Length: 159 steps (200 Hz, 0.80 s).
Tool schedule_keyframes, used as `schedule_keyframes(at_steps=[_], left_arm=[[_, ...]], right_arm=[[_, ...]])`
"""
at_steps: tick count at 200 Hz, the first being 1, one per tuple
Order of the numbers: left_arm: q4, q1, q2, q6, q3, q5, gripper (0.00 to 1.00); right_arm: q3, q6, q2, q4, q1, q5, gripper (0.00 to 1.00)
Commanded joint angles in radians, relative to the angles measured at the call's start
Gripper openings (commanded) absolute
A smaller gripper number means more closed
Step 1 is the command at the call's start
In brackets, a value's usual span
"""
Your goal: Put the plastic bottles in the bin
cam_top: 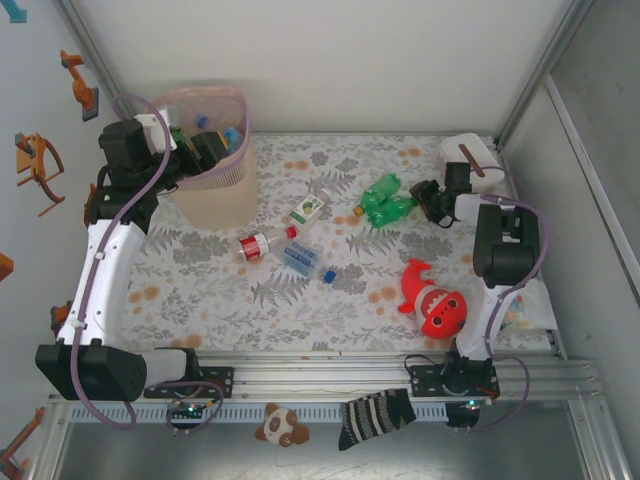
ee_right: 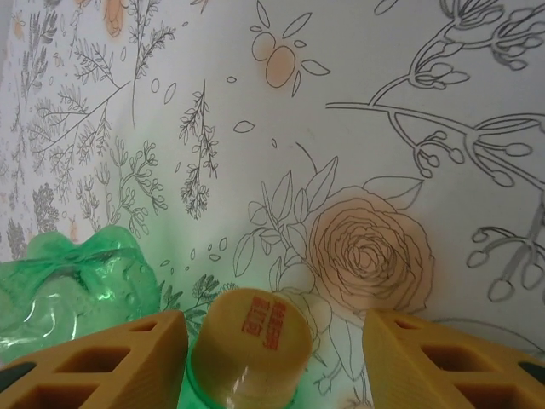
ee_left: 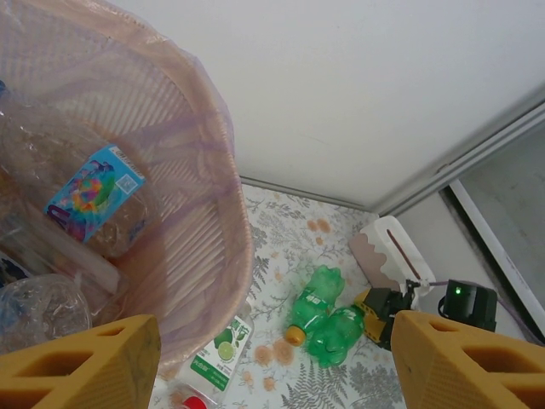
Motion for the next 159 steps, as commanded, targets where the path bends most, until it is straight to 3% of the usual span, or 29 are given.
schedule_keyframes(at_steps=[1, 99, 159], left_arm=[[0.020, -0.007, -0.007, 0.007, -0.008, 0.015, 0.72], [0.021, -0.008, -0.010, 0.005, -0.007, 0.017, 0.72], [0.018, -0.007, -0.014, 0.005, -0.004, 0.016, 0.72]], right_arm=[[0.035, 0.039, 0.019, 0.057, -0.009, -0.017, 0.53], [-0.020, 0.098, -0.018, 0.121, -0.012, -0.015, 0.36], [-0.037, 0.174, 0.017, 0.178, -0.013, -0.050, 0.38]])
